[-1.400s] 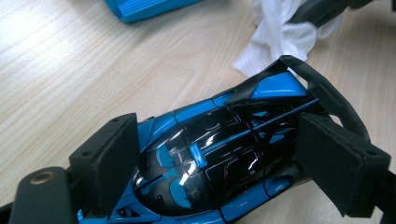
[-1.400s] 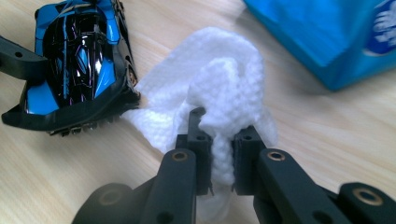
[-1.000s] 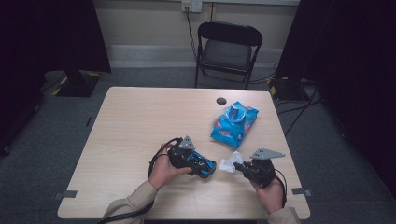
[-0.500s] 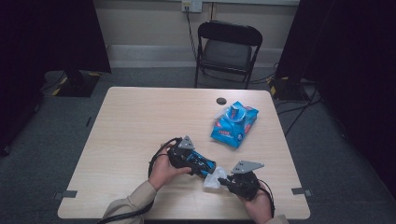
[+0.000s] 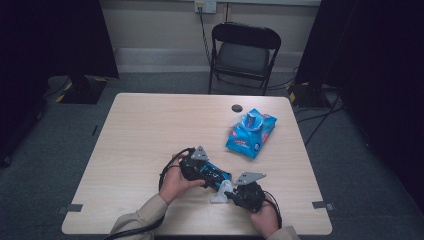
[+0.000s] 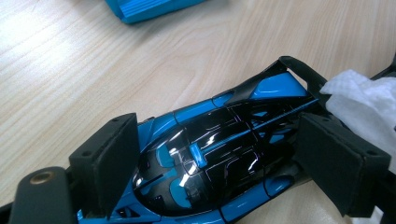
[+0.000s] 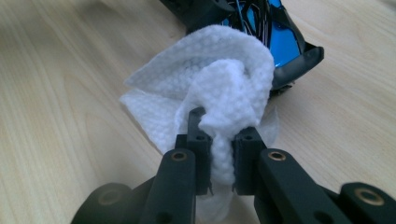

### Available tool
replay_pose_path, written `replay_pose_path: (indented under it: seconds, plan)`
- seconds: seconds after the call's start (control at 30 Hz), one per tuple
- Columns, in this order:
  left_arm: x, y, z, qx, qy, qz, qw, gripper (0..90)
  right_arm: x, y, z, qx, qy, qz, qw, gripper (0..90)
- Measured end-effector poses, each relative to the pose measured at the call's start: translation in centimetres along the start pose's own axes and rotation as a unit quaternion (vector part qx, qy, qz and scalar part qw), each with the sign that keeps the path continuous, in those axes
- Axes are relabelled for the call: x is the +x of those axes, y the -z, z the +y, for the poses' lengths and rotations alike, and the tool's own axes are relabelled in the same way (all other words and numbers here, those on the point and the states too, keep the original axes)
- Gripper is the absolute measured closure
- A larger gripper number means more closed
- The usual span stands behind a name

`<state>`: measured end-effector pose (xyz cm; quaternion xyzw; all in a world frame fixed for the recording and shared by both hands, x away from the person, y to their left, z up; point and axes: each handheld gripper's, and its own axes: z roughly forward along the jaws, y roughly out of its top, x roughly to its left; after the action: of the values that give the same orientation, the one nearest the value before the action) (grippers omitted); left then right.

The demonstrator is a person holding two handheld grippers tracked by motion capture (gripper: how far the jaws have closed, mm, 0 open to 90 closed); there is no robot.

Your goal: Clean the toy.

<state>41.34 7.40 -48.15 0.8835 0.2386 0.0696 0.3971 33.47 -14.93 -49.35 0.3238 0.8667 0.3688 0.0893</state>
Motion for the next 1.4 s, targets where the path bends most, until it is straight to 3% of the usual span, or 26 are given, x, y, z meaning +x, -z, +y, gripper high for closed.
replay_pose_path:
  seconds: [1.07, 1.4]
  plan:
    - [-0.1, 0.0, -0.2, -0.008, 0.000, 0.003, 1.0000, 14.1, -1.3, 0.1, 0.1, 0.001, -0.020, -0.012, 0.9997, 81.3]
    - [-0.2, 0.0, -0.2, -0.006, -0.002, 0.003, 1.0000, 14.1, -3.1, 0.2, -0.2, -0.014, -0.042, -0.027, 0.9986, 81.3]
